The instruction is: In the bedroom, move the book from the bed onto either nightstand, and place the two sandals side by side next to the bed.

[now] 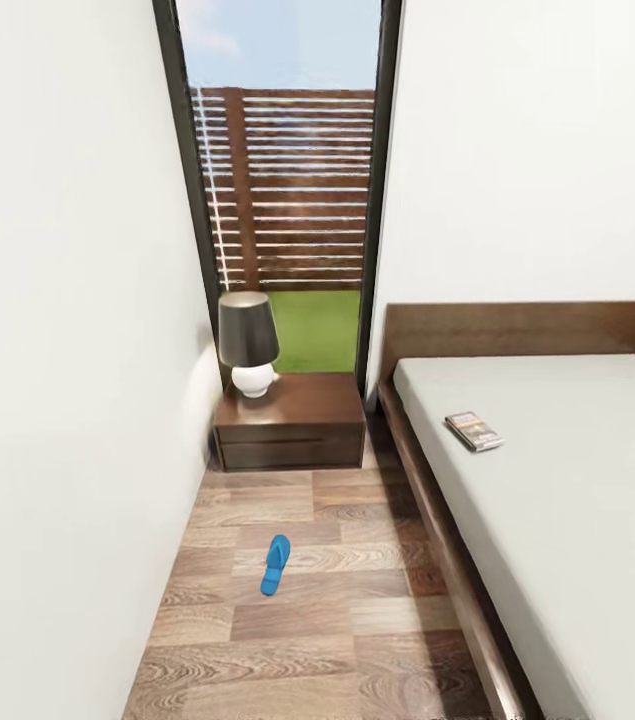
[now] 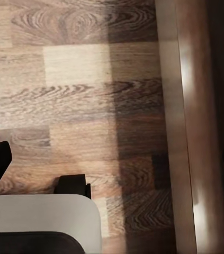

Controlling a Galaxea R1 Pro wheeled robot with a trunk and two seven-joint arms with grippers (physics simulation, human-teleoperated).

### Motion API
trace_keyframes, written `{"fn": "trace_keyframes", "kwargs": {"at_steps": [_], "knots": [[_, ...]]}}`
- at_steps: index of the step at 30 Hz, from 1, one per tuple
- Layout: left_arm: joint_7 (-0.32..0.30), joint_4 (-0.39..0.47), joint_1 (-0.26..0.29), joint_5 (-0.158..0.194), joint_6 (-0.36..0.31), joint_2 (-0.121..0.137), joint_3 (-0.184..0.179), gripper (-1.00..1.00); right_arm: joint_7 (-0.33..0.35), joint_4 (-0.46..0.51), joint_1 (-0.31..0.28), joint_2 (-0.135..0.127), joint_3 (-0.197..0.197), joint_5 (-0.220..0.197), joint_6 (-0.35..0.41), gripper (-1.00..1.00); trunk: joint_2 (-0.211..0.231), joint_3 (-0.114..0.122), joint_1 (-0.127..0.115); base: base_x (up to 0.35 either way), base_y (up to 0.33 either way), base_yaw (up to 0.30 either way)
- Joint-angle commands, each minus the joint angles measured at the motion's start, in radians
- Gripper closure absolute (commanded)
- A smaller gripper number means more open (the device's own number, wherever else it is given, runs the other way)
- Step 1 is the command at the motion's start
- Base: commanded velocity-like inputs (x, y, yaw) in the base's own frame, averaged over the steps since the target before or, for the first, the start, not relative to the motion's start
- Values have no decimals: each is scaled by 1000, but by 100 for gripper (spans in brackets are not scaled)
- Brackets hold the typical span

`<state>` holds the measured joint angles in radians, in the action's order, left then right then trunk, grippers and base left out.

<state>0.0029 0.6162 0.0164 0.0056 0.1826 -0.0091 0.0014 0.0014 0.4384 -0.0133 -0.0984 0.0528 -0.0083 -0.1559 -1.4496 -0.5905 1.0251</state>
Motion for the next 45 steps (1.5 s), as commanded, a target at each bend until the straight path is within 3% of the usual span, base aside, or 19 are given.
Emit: {"fn": "trace_keyframes", "kwargs": {"at_steps": [1, 39, 45], "knots": [[0, 0, 0, 1, 3, 0, 0, -100, 0, -1, -1, 0, 1, -1, -3, -100, 0, -2, 0, 0, 0, 0], [0, 0, 0, 1, 2, 0, 0, -100, 0, -1, -1, 0, 1, 0, -2, -100, 0, -62, 0, 0, 0, 0], [-3, 11, 1, -1, -2, -2, 0, -100, 0, 10, -1, 8, -2, 8, 43, -100, 0, -72, 0, 0, 0, 0]]}}
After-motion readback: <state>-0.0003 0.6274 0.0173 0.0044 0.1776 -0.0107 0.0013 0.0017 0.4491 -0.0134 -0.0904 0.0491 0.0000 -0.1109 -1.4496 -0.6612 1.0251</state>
